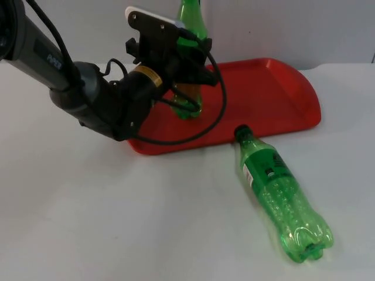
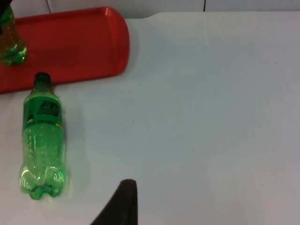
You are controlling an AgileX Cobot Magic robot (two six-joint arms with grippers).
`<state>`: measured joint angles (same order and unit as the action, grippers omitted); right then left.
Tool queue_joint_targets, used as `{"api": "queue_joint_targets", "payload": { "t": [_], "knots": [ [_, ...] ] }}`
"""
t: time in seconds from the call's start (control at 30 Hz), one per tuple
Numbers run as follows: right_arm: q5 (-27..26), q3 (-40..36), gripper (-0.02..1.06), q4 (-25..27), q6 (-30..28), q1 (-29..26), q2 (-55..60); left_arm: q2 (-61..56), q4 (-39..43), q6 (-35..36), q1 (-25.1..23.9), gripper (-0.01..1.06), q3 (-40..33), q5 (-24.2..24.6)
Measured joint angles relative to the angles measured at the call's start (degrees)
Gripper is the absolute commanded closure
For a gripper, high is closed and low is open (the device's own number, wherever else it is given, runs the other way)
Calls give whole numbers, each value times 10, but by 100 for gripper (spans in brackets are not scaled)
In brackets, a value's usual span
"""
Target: Place the bottle upright on the tray.
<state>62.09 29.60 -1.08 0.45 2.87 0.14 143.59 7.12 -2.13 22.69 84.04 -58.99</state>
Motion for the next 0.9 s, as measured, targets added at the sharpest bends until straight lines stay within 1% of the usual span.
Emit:
{"api": "queue_joint_targets", "payload": {
  "t": [0.03,0.07,0.1,0.13,0.2,0.57,0.67,0.7,0.73,0.77,0.8,0.87,0.9],
  "knots": [
    [0,0,0,0,0,0,0,0,0,0,0,53,0,0],
    [0,0,0,0,0,0,0,0,1,0,0,53,0,0],
    [0,0,0,0,0,0,0,0,1,0,0,45,0,0],
    [0,0,0,0,0,0,0,0,3,3,0,35,0,0],
    [0,0,0,0,0,0,0,0,5,4,0,28,0,1],
    [0,0,0,0,-1,0,0,1,6,6,0,27,0,2],
    [0,0,0,0,-1,0,0,1,17,6,0,27,0,2],
    [0,0,0,0,-1,0,0,1,24,6,0,23,0,2],
    [0,0,0,0,-1,0,0,1,24,6,0,15,0,2],
    [0,0,0,0,-1,0,0,1,27,6,0,15,0,2],
    [0,0,0,0,-1,0,0,1,32,6,0,9,0,2],
    [0,0,0,0,-1,0,0,1,33,6,0,0,0,2],
    [0,0,0,0,-1,0,0,1,33,6,0,0,0,2]
  ]
}}
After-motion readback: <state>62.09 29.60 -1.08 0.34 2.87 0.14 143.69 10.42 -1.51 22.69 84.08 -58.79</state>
